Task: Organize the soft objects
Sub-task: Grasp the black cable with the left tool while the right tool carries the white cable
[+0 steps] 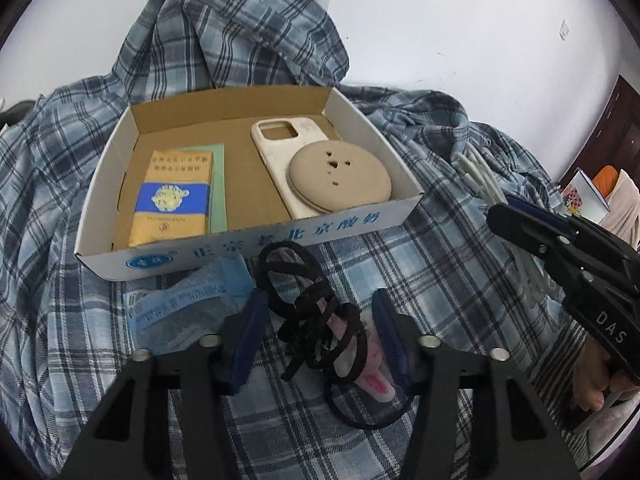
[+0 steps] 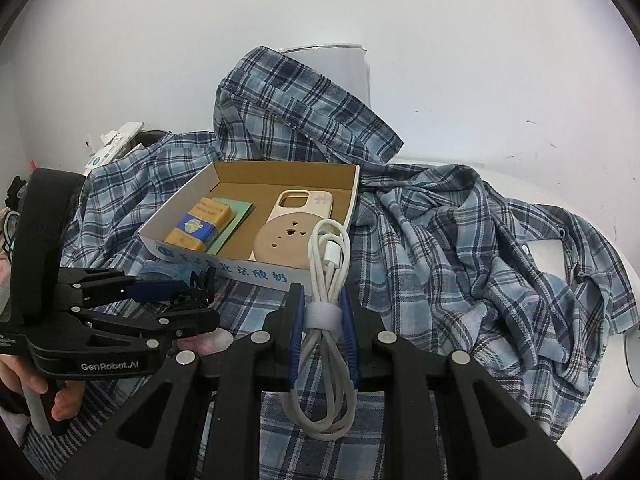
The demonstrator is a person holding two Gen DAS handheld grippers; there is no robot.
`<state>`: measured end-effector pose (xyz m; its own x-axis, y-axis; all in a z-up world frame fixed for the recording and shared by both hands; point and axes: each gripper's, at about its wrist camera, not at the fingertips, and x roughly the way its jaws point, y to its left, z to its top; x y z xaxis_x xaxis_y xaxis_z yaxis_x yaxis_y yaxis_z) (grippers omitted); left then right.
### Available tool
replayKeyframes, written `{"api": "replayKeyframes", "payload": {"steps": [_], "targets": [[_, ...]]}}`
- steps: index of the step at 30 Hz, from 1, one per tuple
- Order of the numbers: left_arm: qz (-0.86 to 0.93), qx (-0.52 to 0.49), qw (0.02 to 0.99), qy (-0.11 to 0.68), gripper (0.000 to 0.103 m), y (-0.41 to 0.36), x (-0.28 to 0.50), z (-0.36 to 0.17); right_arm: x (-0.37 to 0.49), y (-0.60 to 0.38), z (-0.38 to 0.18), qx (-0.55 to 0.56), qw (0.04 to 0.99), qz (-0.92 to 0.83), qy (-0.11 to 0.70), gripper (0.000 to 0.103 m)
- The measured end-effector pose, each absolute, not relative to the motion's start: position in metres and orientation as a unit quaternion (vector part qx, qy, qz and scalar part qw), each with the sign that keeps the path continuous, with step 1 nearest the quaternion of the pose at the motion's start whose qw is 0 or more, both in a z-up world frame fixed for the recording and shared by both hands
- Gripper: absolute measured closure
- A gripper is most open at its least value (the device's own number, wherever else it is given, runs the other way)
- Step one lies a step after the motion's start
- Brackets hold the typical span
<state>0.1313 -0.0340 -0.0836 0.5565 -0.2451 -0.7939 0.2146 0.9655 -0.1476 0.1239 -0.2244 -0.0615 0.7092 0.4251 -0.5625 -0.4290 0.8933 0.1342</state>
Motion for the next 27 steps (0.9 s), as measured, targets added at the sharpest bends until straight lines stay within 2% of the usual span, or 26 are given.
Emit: {"api": "replayKeyframes", "payload": {"steps": [1,2,3,8,12,16,21,27], "targets": [[-0.134,-0.020,0.880,0.455,0.072,-0.034,0.132,-0.084,0.124,-0.224,-0.062,-0.003,0.924,0.230,0.304,0.086],[-0.134,-0.021,0.880,0.455,0.089,-0.034,0.132,-0.085,0.124,-0.225,-0.062,-0.003,0.924,0.230,0.304,0.086],[-0.135,-0.022,0.881,0.454,0.093,-0.034,0.132,-0.084,0.125,-0.225,-0.062,-0.004,0.925,0.229,0.304,0.086],[-0.142,-0.019,0.905,0.400,0.094,-0.033,0.114,-0.068,0.125,-0.226,-0.062,-0.005,0.926,0.230,0.300,0.086],[-0.141,0.000,0.943,0.301,0.094,-0.034,0.082,-0.043,0.119,-0.227,-0.056,-0.003,0.933,0.231,0.275,0.086],[-0.129,0.027,0.963,0.237,0.094,-0.038,0.058,-0.030,0.110,-0.228,-0.049,-0.002,0.939,0.241,0.246,0.086],[-0.119,0.024,0.973,0.197,0.094,-0.037,0.046,-0.009,0.102,-0.227,-0.037,0.000,0.946,0.235,0.225,0.085],[-0.114,0.023,0.975,0.188,0.094,-0.037,0.049,0.031,0.092,-0.214,0.000,-0.007,0.946,0.253,0.203,0.086]]}}
